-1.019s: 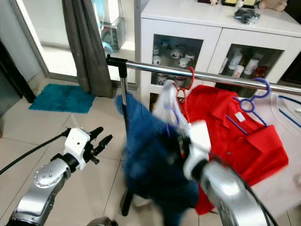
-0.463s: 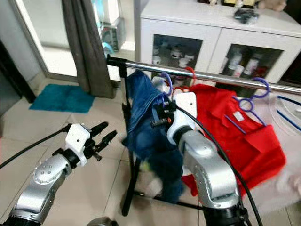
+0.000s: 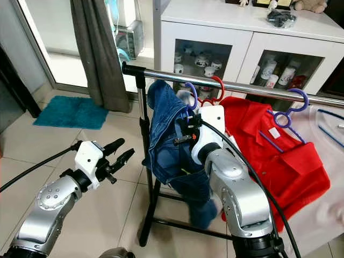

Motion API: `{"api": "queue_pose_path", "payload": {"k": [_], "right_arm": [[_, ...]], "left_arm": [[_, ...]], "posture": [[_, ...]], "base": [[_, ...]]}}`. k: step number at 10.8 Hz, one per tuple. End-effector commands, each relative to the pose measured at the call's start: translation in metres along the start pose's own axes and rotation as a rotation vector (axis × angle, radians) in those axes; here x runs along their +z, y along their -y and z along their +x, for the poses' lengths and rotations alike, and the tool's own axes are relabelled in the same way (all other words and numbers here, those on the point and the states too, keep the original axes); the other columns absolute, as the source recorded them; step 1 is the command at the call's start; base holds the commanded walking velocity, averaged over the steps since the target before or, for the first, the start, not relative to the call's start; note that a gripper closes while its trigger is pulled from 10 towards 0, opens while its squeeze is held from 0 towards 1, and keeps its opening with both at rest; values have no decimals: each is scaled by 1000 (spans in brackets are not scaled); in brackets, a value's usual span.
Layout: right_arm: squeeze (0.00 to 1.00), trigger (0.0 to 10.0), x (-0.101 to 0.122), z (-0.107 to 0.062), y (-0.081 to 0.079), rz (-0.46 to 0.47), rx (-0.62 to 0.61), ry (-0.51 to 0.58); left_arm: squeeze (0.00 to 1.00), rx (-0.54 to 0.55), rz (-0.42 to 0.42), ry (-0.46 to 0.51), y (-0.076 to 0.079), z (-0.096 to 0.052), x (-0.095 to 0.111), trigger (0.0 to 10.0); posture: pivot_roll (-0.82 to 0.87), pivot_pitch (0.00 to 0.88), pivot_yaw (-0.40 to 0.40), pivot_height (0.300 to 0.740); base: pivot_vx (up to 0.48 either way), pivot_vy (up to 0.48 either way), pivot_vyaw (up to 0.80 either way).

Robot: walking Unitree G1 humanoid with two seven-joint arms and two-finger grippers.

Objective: Hang hanger

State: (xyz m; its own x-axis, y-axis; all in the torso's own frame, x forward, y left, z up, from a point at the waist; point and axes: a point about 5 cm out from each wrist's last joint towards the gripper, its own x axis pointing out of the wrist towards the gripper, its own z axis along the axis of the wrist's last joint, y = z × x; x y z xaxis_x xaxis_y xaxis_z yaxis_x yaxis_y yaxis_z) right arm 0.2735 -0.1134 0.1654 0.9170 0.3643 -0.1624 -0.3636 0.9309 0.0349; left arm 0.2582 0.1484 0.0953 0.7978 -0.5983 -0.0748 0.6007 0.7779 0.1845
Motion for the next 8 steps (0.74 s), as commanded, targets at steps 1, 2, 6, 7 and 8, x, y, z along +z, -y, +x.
{"api": "queue_pose_path", "payload": {"k": [1, 2, 6, 7, 8], "right_arm": [[0, 10000, 6, 0, 1, -4, -6, 19], [0, 10000, 6, 0, 1, -4, -6, 19], [0, 10000, 7, 24, 4, 31, -41, 1], [0, 10000, 7, 51, 9, 80, -68, -13], [0, 10000, 11, 53, 9, 84, -67, 6]], "left_arm": [[0, -9, 9, 16, 1, 2, 4, 10000], [0, -9, 9, 16, 1, 2, 4, 10000], [0, -44, 9, 69, 1, 7, 18, 10000], [0, -94, 25, 129, 3, 18, 37, 10000], [0, -105, 26, 134, 4, 19, 38, 10000]], "posture": [[78, 14, 1, 740], [78, 14, 1, 740], [99, 0, -6, 740], [97, 0, 1, 740], [97, 0, 1, 740]], "base": [[0, 0, 0], [0, 0, 0], [0, 0, 0], [0, 0, 0], [0, 0, 0]]}}
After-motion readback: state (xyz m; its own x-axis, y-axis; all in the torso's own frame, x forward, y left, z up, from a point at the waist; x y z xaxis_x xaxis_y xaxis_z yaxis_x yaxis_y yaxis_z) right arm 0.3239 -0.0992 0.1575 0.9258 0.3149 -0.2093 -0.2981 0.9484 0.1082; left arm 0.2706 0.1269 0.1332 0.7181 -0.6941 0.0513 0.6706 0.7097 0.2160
